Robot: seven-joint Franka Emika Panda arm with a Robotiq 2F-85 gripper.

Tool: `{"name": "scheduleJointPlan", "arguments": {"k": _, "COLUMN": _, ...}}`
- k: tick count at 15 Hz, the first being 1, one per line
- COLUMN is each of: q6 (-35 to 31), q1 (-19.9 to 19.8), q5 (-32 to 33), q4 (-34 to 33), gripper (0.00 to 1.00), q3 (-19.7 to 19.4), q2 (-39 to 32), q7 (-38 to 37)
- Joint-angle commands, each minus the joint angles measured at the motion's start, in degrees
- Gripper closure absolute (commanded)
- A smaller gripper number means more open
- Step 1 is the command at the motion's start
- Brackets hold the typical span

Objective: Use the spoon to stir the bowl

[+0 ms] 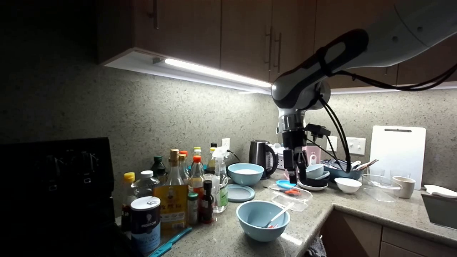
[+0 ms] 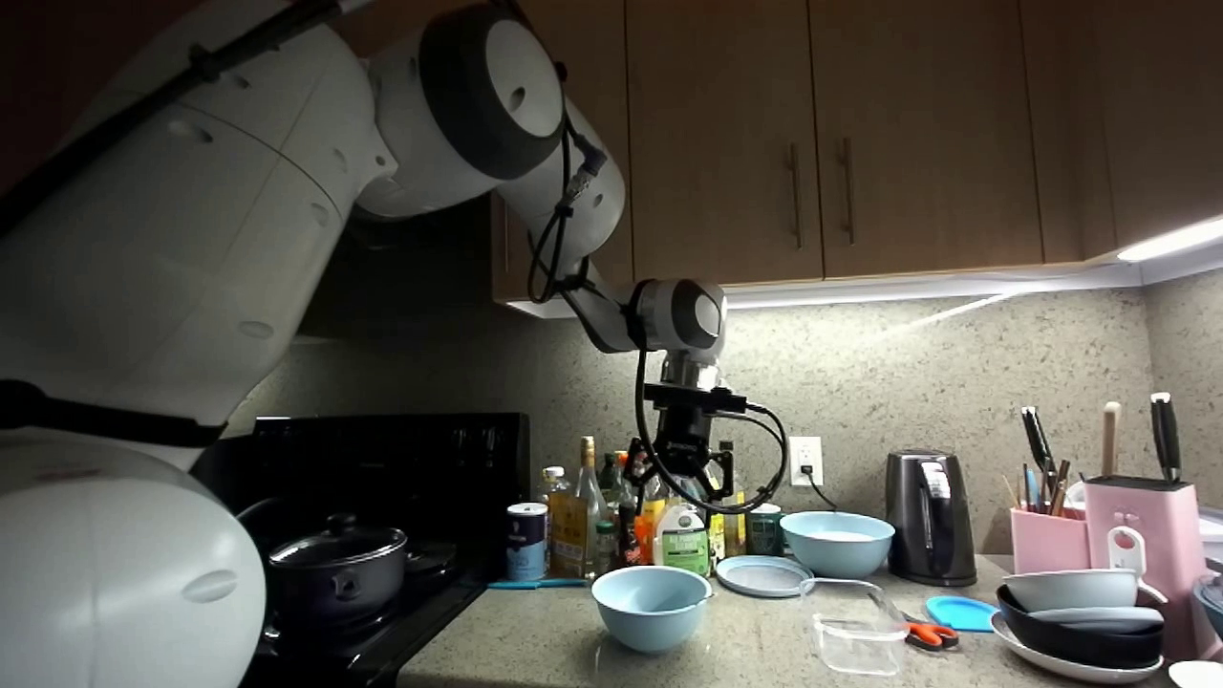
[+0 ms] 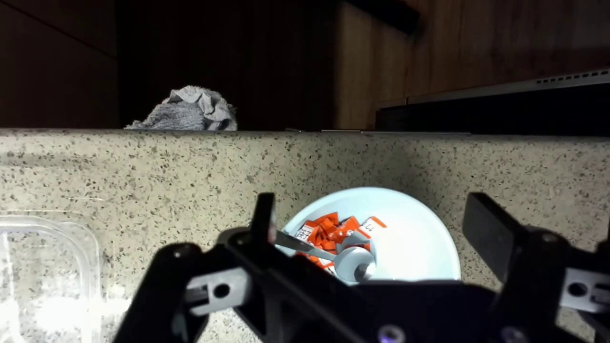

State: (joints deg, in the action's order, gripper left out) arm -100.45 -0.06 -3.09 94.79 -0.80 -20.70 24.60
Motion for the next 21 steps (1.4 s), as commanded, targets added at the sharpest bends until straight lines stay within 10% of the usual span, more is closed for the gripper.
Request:
{"name": "scheduleJointPlan", "arguments": {"k": 1, "q6": 1.62, "q1": -0.50, "q5": 3.53, "q4": -2.61, "gripper": 0.00, "q3": 1.10, "q2": -1.71, "q7": 0.30}}
{"name": "scheduleJointPlan", "arguments": {"k": 21, "q6": 21.49, "q1": 3.54, "q5": 17.24, "q4": -28.01, "gripper": 0.00, "q3": 3.57, "q2": -24.76, "q7": 3.17}}
